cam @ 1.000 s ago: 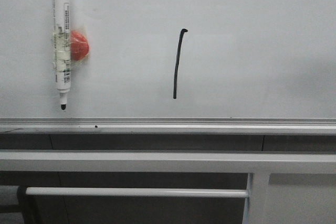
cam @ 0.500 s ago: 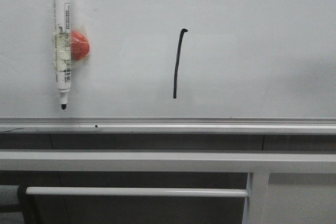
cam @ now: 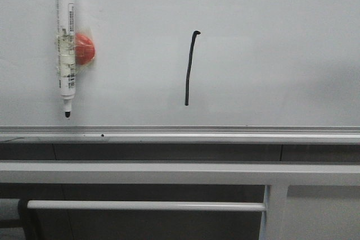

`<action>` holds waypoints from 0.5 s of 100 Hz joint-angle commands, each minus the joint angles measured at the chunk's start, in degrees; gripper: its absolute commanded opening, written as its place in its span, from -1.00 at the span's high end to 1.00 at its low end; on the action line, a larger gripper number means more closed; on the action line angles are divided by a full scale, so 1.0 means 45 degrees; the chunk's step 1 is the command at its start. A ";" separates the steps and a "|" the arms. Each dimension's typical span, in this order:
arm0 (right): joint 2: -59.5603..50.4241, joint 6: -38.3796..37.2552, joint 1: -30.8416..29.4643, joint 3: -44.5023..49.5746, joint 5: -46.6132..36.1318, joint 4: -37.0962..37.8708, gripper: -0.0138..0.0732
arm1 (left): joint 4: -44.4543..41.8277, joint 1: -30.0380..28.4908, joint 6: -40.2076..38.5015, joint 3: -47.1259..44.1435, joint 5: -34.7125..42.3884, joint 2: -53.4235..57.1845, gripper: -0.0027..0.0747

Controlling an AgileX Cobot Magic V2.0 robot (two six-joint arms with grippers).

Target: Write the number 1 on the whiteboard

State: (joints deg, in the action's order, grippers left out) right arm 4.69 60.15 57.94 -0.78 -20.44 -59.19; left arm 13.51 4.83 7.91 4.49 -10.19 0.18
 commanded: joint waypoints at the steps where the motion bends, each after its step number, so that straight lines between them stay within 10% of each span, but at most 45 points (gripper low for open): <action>1: 0.0100 0.0158 -0.0039 -0.0328 -0.0552 0.0337 0.83 | -0.2268 -0.0388 -0.2838 -0.0010 0.0385 0.0149 0.98; 50: 0.0100 0.0158 -0.0039 -0.0328 -0.0554 0.0337 0.83 | -0.2810 -0.0653 -0.2018 -0.1143 -0.1047 0.0335 0.98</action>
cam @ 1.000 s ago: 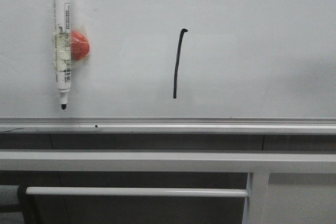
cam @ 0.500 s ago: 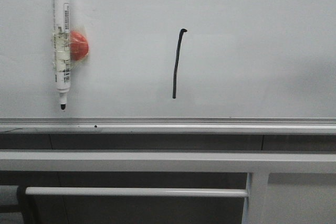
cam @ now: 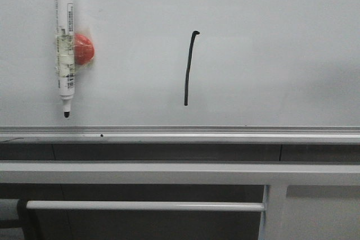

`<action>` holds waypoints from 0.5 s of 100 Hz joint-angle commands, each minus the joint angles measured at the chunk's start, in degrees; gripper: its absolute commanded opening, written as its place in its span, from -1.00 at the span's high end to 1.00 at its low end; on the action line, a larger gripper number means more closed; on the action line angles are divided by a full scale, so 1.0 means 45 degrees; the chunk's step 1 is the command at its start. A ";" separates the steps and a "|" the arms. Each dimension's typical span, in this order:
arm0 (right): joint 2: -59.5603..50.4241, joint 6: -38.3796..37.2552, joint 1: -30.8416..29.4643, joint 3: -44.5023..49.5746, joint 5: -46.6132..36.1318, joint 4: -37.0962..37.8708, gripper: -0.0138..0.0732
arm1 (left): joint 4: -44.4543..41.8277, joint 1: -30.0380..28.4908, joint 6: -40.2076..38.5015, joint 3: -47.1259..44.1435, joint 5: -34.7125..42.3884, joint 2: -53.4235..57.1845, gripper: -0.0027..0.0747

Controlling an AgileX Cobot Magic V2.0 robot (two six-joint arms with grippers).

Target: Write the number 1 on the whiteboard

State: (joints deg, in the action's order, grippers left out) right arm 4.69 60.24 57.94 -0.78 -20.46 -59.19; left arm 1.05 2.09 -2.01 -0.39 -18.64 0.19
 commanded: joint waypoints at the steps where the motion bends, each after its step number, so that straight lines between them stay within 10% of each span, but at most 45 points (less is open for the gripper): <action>1: 0.0100 0.0139 -0.0039 -0.0328 -0.0548 0.0337 0.83 | -0.0041 -0.0044 0.0235 -0.0058 0.0831 0.0332 0.98; 50: 0.0100 0.0139 -0.0039 -0.0328 -0.0548 0.0337 0.83 | 0.0087 -0.0044 0.1153 -0.0058 0.0831 0.0307 0.98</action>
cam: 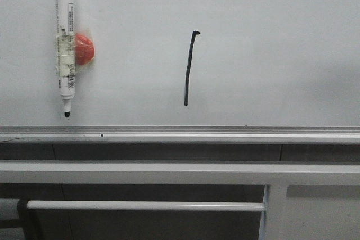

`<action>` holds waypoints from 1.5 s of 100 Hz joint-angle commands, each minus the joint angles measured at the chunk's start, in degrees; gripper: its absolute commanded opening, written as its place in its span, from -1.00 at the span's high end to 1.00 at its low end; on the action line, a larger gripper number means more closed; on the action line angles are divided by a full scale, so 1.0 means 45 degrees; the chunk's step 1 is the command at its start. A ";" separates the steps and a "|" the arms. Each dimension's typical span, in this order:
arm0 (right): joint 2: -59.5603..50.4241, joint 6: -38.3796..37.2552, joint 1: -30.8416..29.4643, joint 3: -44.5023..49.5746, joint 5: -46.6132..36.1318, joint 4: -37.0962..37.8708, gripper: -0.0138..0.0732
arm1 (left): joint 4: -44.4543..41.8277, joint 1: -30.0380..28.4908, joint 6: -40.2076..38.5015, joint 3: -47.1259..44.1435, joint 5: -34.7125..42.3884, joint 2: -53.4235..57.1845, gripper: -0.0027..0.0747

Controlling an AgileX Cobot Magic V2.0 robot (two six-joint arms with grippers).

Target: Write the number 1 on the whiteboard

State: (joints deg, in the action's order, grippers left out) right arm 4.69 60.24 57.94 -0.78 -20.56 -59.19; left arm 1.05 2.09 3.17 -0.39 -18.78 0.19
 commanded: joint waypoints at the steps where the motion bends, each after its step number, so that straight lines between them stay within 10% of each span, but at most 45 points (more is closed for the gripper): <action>1: 0.0100 0.0139 -0.0039 -0.0328 -0.0527 0.0337 0.83 | 0.0087 -0.0044 0.0003 -0.0058 0.0863 0.0307 0.98; 79: 0.0100 -0.0323 -0.0039 -0.0308 0.0766 0.0651 0.83 | 0.0087 -0.0044 0.0003 -0.0058 0.0886 0.0307 0.98; 117: 0.0100 -1.1952 -0.0039 0.0690 0.2698 1.2690 0.83 | 0.0087 -0.0044 0.0003 -0.0058 0.0886 0.0307 0.98; 150: 0.0100 -1.2580 -0.4010 0.0690 0.6346 1.3557 0.83 | 0.0087 -0.0044 0.0003 -0.0058 0.0886 0.0307 0.98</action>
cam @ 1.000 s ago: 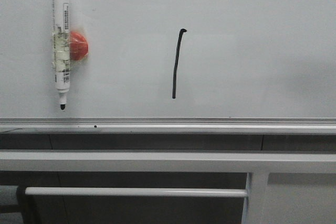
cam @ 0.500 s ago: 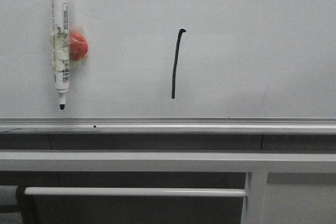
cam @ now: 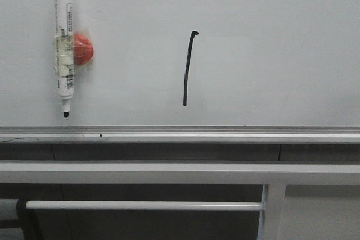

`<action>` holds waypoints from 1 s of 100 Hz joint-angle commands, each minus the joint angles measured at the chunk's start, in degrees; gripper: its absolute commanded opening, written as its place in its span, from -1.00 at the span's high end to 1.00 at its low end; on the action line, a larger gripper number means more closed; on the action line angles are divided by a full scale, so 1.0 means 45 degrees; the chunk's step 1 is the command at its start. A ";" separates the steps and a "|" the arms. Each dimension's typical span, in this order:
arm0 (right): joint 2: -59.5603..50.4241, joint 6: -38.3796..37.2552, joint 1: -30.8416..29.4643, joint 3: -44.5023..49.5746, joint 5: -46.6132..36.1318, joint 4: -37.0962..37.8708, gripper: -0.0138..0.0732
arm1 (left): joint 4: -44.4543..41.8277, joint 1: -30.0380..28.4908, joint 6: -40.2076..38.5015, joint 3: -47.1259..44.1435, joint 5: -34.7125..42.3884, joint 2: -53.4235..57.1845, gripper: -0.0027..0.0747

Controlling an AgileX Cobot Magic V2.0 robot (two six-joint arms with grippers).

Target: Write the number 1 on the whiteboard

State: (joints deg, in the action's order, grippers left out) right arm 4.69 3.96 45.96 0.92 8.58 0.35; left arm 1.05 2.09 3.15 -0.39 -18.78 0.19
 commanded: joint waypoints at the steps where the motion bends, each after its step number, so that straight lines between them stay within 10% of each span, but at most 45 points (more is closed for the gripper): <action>1: 0.0100 -0.0075 -0.1609 0.0313 -0.0046 0.0359 0.83 | 0.0087 -0.0044 0.0007 -0.0058 0.0886 0.0307 0.98; 39: 0.0100 -0.0075 -0.7573 0.0313 0.1311 0.0687 0.83 | 0.0087 -0.0044 0.0007 -0.0058 0.0886 0.0307 0.98; 100: -0.1349 -0.0075 -1.0468 0.0313 0.2300 0.0832 0.83 | 0.0087 -0.0044 0.0007 -0.0058 0.0886 0.0307 0.98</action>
State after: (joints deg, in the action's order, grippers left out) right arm -0.45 3.72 0.94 0.74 19.31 2.98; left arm 1.05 2.09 3.15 -0.39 -18.78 0.19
